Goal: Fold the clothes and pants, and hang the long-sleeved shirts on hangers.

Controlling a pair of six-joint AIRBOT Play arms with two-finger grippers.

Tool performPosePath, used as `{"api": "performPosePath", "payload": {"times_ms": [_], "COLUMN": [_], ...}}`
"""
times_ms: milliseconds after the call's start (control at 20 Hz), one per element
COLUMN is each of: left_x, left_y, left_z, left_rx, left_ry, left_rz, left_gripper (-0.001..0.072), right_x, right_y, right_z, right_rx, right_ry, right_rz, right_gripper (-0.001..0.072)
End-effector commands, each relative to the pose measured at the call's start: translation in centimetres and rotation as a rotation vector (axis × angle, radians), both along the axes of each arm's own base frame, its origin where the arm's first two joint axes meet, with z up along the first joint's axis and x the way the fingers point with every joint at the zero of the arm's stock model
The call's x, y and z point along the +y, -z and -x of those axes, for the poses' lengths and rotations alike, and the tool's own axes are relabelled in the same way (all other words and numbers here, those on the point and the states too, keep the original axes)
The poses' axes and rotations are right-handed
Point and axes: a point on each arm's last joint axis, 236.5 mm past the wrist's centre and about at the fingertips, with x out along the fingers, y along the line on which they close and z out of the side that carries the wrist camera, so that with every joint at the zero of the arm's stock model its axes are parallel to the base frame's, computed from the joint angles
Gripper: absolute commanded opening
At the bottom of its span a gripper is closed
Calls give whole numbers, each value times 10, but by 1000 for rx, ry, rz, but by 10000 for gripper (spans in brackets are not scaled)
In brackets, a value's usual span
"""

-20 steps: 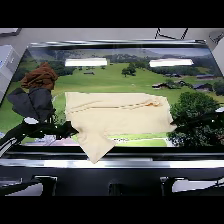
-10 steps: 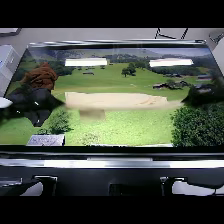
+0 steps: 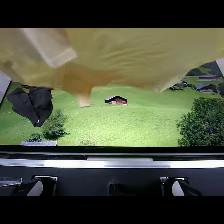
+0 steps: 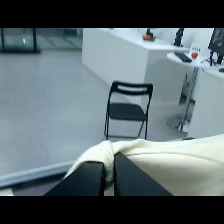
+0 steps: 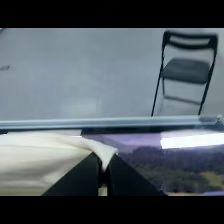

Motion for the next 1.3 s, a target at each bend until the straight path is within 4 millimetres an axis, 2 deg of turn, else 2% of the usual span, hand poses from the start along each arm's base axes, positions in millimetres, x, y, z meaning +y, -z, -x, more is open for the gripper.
{"api": "performPosePath", "payload": {"times_ms": [0,100,200,300,350,400,450,500,600,700,800,850,950,1050,1100,1150,1250], "left_x": [0,11,16,17,19,21,22,23,24,17,1,-6,-12,-11,-9,-6,5], "left_y": [-57,-64,-67,-63,-53,-35,-10,28,125,230,331,383,471,530,545,551,544], "left_z": [72,84,88,81,69,53,32,5,-43,-82,-113,-124,-142,-164,-178,-196,-233], "left_rx": [-199,-219,-214,-191,-140,-62,48,196,538,842,1049,1137,1272,1339,1339,1316,1205], "left_ry": [-87,-154,-172,-170,-170,-165,-153,-128,-52,46,115,120,85,40,23,1,-44], "left_rz": [13,37,67,64,65,61,45,20,-14,-24,-7,20,76,112,142,168,156], "left_gripper": [30,30,30,30,30,29,30,29,30,30,30,30,32,32,32,32,31], "right_x": [23,22,21,13,7,-1,-10,-17,-27,-30,-24,-19,-6,-1,3,5,-6], "right_y": [-50,-68,-74,-63,-49,-23,11,58,161,258,353,397,474,520,534,541,533], "right_z": [88,108,110,93,77,53,29,1,-40,-74,-106,-115,-139,-173,-192,-210,-250], "right_rx": [-196,-278,-306,-256,-190,-77,63,252,651,955,1156,1234,1321,1307,1264,1205,1033], "right_ry": [91,130,134,128,124,117,107,84,20,-7,14,33,55,83,93,91,119], "right_rz": [65,63,49,-9,-42,-78,-125,-177,-272,-286,-262,-257,-299,-344,-391,-420,-450], "right_gripper": [43,43,43,43,42,42,42,41,39,39,39,40,41,42,42,42,43]}}
